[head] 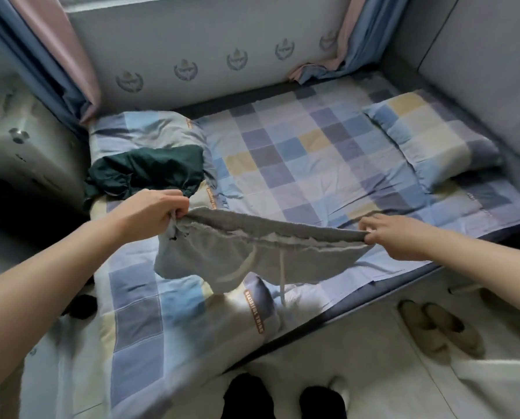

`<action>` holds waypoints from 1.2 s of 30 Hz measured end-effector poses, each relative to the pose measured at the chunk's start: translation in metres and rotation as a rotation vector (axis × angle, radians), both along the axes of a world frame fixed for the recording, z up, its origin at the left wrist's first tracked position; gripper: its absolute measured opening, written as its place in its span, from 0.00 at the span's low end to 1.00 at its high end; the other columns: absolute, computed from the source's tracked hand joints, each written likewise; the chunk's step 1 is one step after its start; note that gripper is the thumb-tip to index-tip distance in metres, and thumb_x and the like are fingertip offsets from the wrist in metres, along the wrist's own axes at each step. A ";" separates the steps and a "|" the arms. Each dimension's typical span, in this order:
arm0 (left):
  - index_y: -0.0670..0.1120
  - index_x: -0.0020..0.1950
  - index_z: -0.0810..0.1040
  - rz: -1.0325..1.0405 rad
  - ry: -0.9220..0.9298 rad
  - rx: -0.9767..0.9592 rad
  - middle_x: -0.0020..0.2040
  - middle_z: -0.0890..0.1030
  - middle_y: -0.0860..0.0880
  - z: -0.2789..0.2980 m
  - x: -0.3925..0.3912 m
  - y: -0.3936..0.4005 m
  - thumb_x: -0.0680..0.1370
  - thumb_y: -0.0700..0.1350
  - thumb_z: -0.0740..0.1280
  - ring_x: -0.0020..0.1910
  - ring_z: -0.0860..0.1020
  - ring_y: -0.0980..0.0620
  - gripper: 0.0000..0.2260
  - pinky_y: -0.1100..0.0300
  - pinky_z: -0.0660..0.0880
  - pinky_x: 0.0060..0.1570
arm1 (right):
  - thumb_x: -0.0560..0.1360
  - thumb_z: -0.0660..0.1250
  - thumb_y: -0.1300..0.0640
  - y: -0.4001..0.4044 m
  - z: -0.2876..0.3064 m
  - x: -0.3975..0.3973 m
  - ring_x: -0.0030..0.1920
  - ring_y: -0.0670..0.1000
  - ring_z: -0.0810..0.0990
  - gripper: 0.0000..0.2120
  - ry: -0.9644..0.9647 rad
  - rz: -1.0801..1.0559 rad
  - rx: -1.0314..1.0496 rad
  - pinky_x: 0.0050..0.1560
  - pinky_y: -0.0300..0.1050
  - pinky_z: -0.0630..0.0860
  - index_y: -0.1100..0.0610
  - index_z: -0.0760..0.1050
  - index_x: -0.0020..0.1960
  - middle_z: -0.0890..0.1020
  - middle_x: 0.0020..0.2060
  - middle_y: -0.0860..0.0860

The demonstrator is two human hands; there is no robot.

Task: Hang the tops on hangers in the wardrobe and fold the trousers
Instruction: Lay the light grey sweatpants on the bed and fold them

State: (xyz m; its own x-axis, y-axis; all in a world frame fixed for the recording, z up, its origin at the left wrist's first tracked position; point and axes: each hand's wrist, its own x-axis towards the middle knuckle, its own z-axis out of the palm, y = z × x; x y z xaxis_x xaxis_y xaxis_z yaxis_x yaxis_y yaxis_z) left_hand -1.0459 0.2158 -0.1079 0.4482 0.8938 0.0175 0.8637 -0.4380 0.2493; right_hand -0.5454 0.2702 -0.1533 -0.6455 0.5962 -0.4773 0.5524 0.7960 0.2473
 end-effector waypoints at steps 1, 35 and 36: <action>0.46 0.44 0.79 -0.001 -0.003 -0.003 0.43 0.77 0.51 0.002 0.011 0.001 0.66 0.27 0.61 0.36 0.75 0.44 0.17 0.53 0.75 0.36 | 0.71 0.60 0.55 -0.001 0.000 0.017 0.61 0.51 0.70 0.15 -0.041 -0.062 0.025 0.48 0.45 0.74 0.47 0.75 0.56 0.67 0.63 0.46; 0.36 0.49 0.76 0.547 -0.543 -0.895 0.41 0.80 0.43 -0.121 0.308 0.148 0.74 0.33 0.72 0.37 0.81 0.53 0.07 0.66 0.77 0.32 | 0.74 0.69 0.59 0.105 -0.024 0.308 0.39 0.52 0.73 0.09 0.937 -1.021 -0.181 0.39 0.42 0.70 0.64 0.71 0.45 0.77 0.38 0.59; 0.36 0.49 0.75 0.542 -0.494 -0.803 0.42 0.78 0.42 -0.137 0.309 0.156 0.73 0.32 0.72 0.38 0.79 0.51 0.08 0.65 0.77 0.31 | 0.74 0.69 0.60 0.119 -0.036 0.305 0.40 0.55 0.74 0.09 0.941 -1.029 -0.193 0.42 0.47 0.72 0.64 0.71 0.46 0.78 0.40 0.60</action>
State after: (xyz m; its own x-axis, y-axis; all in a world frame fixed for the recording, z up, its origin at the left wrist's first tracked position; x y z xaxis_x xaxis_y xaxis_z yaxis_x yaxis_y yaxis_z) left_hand -0.7365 0.3721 -0.2445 0.0944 0.8019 -0.5899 0.6185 0.4171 0.6660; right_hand -0.2404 0.3890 -0.1889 -0.0855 0.9659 -0.2445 0.7955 -0.0815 -0.6004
